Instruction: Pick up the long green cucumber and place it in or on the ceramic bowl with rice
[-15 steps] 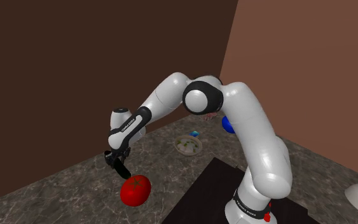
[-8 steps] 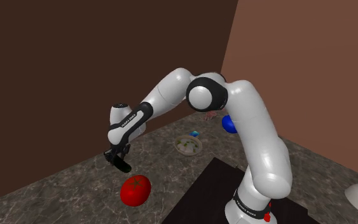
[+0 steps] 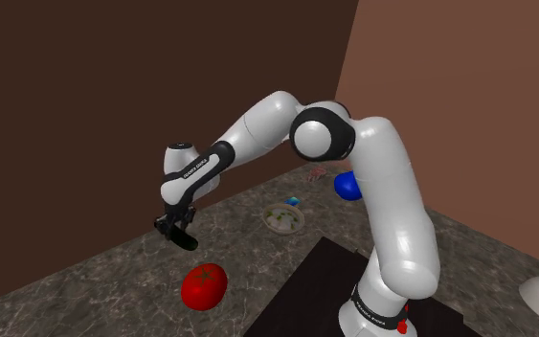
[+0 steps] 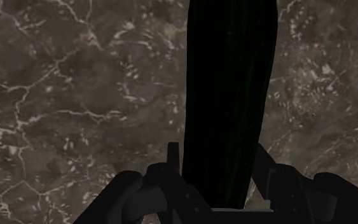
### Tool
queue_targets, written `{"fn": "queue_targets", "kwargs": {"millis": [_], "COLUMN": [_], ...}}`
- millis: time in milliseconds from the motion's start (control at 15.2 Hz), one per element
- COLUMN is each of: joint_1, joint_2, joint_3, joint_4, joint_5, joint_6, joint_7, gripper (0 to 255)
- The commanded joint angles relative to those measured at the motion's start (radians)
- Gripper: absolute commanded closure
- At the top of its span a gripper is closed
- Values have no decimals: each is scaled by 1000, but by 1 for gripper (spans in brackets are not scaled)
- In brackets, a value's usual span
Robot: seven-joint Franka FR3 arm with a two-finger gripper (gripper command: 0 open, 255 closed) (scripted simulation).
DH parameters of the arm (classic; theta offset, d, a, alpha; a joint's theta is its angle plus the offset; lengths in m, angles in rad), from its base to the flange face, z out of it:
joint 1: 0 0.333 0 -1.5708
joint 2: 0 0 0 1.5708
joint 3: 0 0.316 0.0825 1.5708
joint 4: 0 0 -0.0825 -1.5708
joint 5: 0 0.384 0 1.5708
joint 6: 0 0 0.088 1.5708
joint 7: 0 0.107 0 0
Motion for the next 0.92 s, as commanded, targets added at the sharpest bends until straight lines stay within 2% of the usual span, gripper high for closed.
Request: {"fn": "queue_targets", "kwargs": {"millis": [0, 858], "joint_1": [-1, -5], "joint_2": [-21, -134], "joint_3": [1, 3], "joint_4": [-2, 12], "joint_5": [0, 2], "joint_6": [-19, -146], "joint_7": [1, 11], "gripper": [255, 255]}}
